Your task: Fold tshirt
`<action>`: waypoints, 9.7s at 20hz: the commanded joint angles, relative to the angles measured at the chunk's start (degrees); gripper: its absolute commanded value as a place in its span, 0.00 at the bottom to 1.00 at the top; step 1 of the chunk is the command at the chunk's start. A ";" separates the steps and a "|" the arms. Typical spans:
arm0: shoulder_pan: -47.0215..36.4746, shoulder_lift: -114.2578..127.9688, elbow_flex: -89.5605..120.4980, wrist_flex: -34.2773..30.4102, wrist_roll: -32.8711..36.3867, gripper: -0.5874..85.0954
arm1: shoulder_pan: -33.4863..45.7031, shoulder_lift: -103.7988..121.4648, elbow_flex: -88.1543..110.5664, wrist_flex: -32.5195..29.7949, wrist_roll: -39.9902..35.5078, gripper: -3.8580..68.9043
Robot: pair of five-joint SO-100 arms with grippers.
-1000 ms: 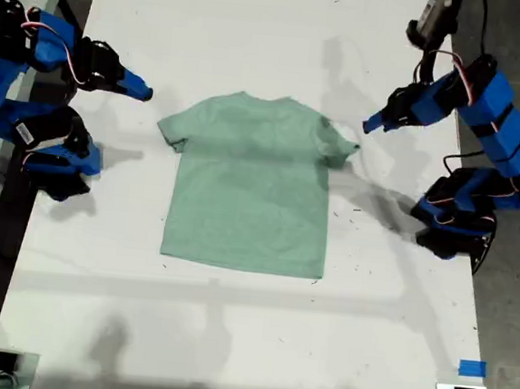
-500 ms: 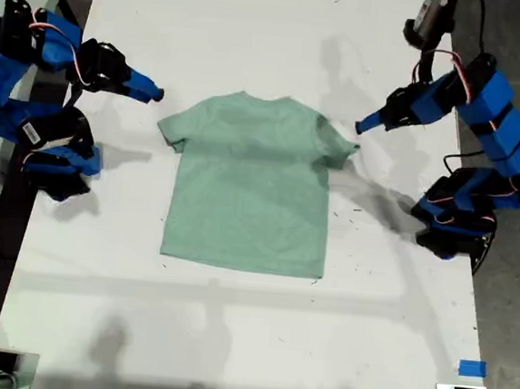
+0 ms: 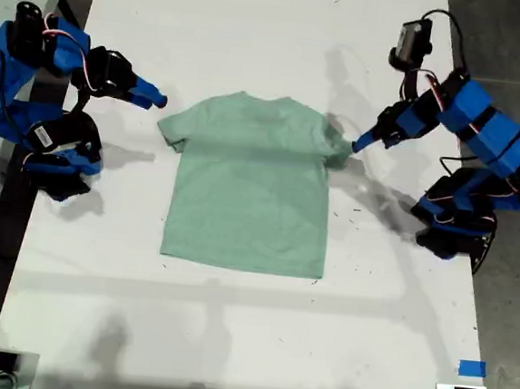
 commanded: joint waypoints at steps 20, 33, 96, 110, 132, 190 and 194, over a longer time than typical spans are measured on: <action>-0.70 3.69 3.96 -2.20 -0.26 0.14 | 5.54 -33.49 -0.26 -30.32 -3.34 0.06; -0.26 7.03 8.44 -4.48 0.00 0.14 | 0.44 -9.05 -11.51 -5.54 -0.35 0.06; -25.22 -50.45 9.40 -30.59 19.86 0.26 | -21.45 -19.34 -29.88 -3.25 10.81 0.34; -26.72 -40.96 6.33 -21.27 21.27 0.01 | -19.51 -13.89 -21.45 -7.03 10.02 0.33; -9.58 -86.31 -47.81 -17.05 14.68 0.32 | -19.51 -14.24 -17.40 -8.44 10.20 0.32; 18.90 -24.61 8.26 -23.99 -2.29 0.07 | -45.35 -18.90 10.99 -35.24 39.73 0.34; 18.90 -24.61 8.26 -23.82 -2.29 0.07 | -46.93 -25.93 11.69 -42.10 42.71 0.36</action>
